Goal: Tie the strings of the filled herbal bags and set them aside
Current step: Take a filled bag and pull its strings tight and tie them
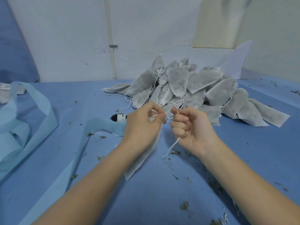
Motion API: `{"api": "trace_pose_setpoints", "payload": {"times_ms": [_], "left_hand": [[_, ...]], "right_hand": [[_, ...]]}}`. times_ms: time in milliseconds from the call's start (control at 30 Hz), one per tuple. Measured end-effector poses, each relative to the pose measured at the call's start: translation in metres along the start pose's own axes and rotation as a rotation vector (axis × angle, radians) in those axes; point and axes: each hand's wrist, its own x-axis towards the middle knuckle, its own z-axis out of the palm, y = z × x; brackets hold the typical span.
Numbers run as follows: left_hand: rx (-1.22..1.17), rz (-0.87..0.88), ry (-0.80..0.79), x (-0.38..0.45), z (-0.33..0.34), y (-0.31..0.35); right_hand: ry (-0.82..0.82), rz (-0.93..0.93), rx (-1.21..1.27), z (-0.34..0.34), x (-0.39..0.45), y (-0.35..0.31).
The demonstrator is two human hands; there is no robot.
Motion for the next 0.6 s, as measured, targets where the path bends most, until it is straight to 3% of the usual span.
{"api": "trace_pose_setpoints", "payload": {"times_ms": [100,267,467,600], "left_hand": [[-0.011,-0.010,0.055,-0.002,0.003,-0.002],[-0.013,0.004,0.081,-0.006,0.007,-0.003],[-0.059,0.001,0.127,-0.006,0.008,-0.004],[-0.023,-0.005,0.154,-0.005,0.007,-0.005]], "right_hand": [[-0.002,-0.040,0.048,0.001,0.000,0.009],[-0.029,-0.093,-0.082,-0.001,0.003,0.016],[0.017,-0.264,-0.648,0.001,-0.001,0.019],[-0.008,-0.255,-0.736,0.003,-0.003,0.020]]}}
